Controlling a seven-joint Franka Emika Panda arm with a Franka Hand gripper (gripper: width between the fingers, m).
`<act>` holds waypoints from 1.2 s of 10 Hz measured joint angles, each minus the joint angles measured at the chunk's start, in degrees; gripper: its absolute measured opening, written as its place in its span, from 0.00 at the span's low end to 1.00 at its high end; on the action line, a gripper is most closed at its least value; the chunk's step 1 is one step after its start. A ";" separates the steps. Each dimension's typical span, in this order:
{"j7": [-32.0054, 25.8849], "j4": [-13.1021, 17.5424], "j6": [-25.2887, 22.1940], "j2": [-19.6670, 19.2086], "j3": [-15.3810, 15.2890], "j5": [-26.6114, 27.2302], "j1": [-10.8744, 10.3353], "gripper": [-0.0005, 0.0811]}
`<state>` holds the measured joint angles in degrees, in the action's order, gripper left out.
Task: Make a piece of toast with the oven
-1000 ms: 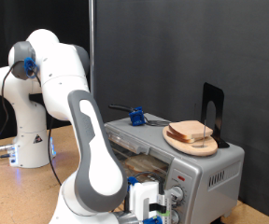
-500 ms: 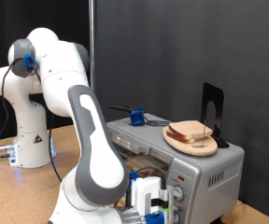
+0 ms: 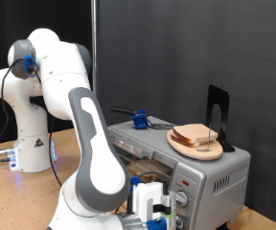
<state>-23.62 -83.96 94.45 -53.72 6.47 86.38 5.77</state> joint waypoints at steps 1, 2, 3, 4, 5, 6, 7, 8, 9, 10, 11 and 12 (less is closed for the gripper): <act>-4.12 -0.52 -0.14 0.13 -0.08 0.90 0.08 0.13; -7.84 -1.09 -0.40 0.21 -0.22 1.89 0.23 0.13; -10.52 -1.37 -0.69 0.21 -0.29 2.52 0.34 0.13; -12.70 -1.58 -0.93 0.21 -0.33 3.02 0.41 0.13; -14.84 -1.84 -1.05 0.21 -0.38 3.59 0.47 0.13; -17.08 -2.13 -1.27 0.19 -0.41 4.30 0.52 0.13; -18.79 -2.29 -1.51 0.15 -0.42 4.78 0.56 0.13; -19.95 -2.30 -1.73 0.08 -0.41 5.01 0.60 0.13; -20.38 -2.30 -1.84 0.03 -0.42 5.14 0.62 0.14; -20.50 -2.30 -1.87 0.01 -0.42 5.22 0.62 0.14; -20.81 -2.30 -1.91 -0.01 -0.42 5.26 0.63 0.14; -20.96 -2.30 -1.93 -0.03 -0.42 5.30 0.63 0.14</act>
<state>-44.58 -86.26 92.52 -53.74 6.05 91.68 6.40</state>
